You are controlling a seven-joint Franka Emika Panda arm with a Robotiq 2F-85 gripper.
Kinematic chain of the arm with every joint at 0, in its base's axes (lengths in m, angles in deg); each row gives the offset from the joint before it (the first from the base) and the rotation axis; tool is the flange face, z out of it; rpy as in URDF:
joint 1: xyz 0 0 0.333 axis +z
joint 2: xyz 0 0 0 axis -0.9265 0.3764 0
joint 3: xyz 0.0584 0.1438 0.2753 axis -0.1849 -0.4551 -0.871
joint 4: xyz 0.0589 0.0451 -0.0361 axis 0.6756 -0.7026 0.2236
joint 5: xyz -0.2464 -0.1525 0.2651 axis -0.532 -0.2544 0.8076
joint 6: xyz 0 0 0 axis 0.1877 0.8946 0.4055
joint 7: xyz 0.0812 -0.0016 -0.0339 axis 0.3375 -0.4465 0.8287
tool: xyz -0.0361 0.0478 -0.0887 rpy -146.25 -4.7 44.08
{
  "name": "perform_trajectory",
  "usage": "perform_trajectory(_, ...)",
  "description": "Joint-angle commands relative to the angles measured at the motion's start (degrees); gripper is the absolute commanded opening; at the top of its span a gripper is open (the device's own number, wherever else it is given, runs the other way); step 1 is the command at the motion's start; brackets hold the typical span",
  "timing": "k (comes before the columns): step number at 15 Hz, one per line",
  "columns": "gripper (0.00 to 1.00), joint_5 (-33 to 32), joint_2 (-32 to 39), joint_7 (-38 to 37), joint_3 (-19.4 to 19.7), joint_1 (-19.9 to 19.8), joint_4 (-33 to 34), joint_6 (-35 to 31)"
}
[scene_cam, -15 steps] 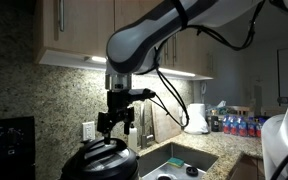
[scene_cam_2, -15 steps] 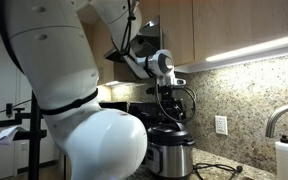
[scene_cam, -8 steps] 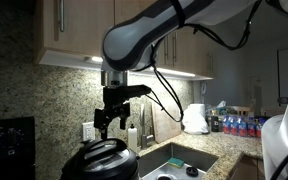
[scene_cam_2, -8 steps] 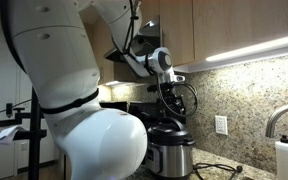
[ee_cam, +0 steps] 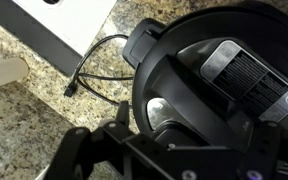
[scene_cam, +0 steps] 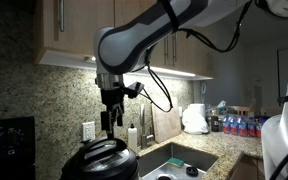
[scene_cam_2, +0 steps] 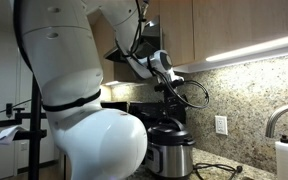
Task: Open the lid of the pressure cooker.
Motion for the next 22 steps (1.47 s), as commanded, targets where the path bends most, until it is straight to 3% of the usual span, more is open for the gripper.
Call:
perform_trajectory(1,1.00,-0.47,0.44,12.46,3.03,1.37,0.58,-1.14)
perform_trajectory(7,1.00,2.35,3.43,30.50,6.44,4.00,0.08,-7.72)
perform_trajectory(14,1.00,12.63,4.74,48.53,5.30,8.90,0.24,-7.16)
perform_trajectory(17,1.00,15.24,3.76,50.13,4.45,9.34,0.19,-5.19)
perform_trajectory(22,1.00,13.30,1.65,45.85,4.21,7.56,2.10,1.25)
